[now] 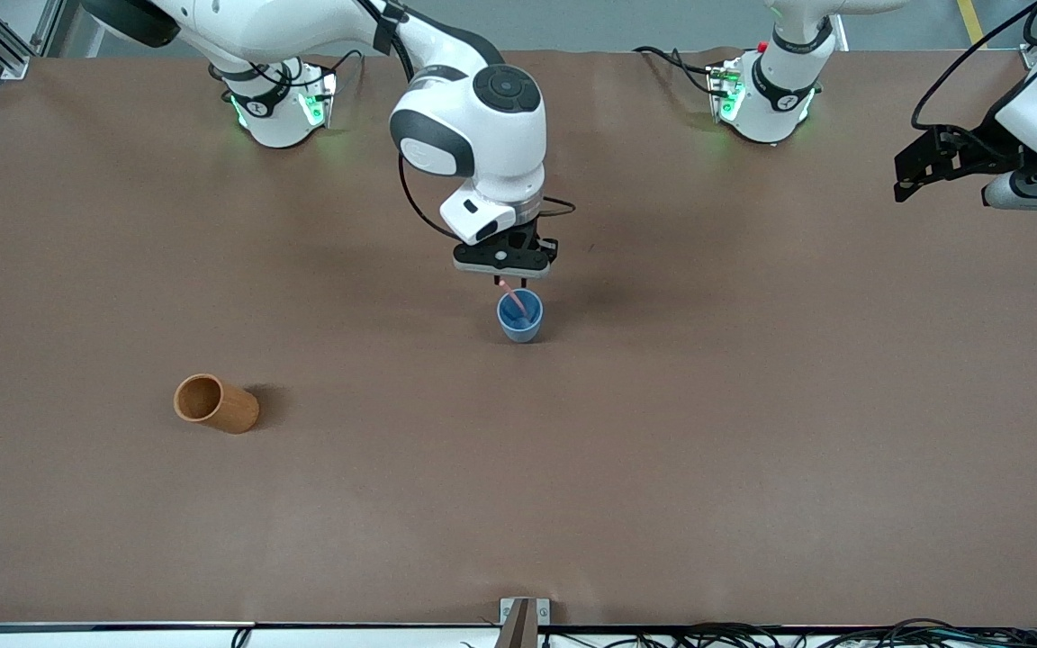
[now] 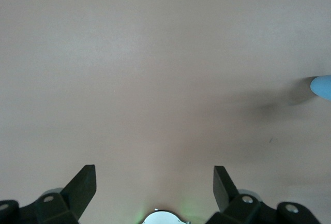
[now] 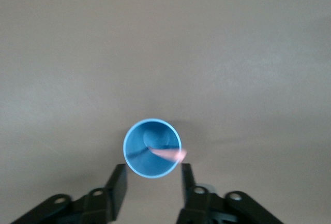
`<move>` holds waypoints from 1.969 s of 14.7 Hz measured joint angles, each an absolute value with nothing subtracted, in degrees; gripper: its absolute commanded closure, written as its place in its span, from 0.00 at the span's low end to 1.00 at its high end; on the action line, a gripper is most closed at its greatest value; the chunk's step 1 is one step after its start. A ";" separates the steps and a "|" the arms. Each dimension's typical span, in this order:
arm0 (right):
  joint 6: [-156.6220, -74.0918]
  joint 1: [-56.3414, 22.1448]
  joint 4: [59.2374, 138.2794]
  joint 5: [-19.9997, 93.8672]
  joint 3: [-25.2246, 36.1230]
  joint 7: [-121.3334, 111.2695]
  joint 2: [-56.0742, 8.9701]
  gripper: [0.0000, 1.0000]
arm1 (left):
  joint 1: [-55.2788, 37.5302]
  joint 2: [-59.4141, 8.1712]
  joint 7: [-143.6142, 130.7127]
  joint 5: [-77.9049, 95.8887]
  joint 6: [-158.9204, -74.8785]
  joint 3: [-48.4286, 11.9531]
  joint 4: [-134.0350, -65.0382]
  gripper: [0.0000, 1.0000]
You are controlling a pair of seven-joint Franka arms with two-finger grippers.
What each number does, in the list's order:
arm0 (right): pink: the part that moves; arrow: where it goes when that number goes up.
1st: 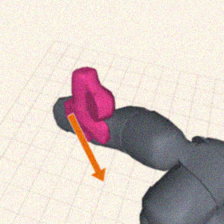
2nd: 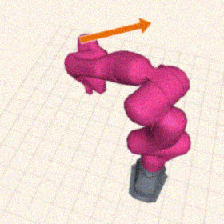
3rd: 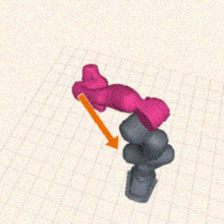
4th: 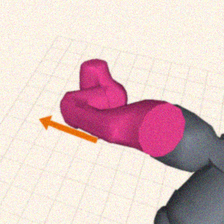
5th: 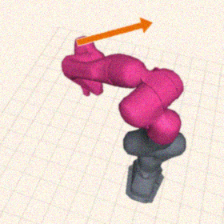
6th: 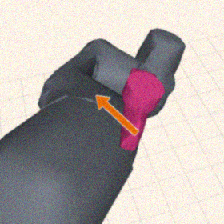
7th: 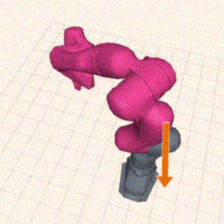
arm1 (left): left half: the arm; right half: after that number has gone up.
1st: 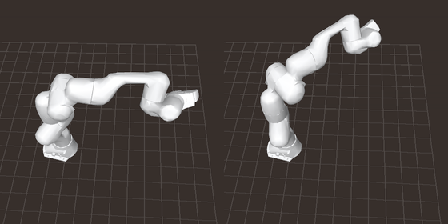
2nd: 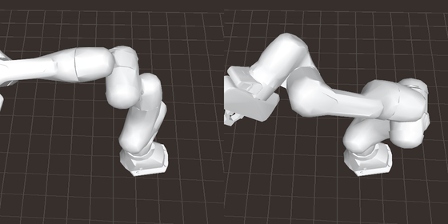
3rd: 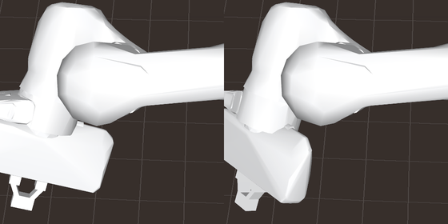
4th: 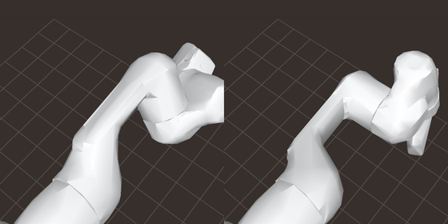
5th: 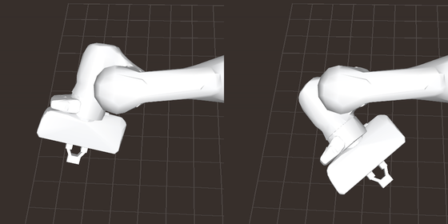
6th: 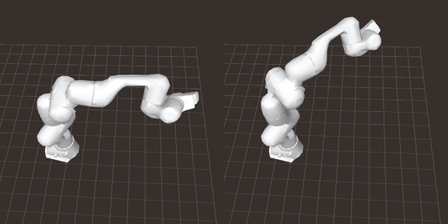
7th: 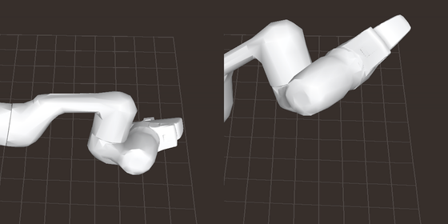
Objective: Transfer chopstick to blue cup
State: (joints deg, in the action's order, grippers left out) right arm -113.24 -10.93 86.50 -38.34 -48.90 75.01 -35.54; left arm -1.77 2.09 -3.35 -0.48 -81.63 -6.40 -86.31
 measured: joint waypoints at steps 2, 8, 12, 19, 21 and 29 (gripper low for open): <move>-111.98 -10.34 84.42 -38.34 -48.93 72.74 -35.18 0.00 | -1.60 2.08 -3.34 -0.48 -81.62 -6.38 -86.37 0.00; -100.36 -3.29 80.61 -26.99 -45.49 51.97 -25.20 0.00 | -0.85 2.06 -2.01 -1.24 -81.53 -6.22 -86.46 0.00; -96.33 -2.59 81.14 -10.26 -24.39 30.37 -10.01 0.00 | -0.77 2.15 -2.40 -1.54 -81.46 -6.19 -87.29 0.00; -93.73 -2.20 88.50 -7.92 -4.41 15.16 0.00 0.00 | -0.16 4.95 -3.67 -1.56 -83.06 -6.17 -91.32 0.00; -91.44 -2.11 89.00 -6.32 -1.08 13.30 1.14 0.00 | -0.12 5.17 -3.57 -1.56 -83.06 -6.19 -91.54 0.00; -85.66 0.48 84.51 -2.70 1.95 3.46 3.14 0.00 | -0.05 5.15 -3.55 -1.56 -83.71 -6.20 -91.48 0.00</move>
State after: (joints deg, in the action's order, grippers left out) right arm -85.66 0.48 84.51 -2.70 1.95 3.46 3.14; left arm -0.05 5.15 -3.55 -1.56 -83.71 -6.20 -91.48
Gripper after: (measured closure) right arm 0.000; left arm 0.000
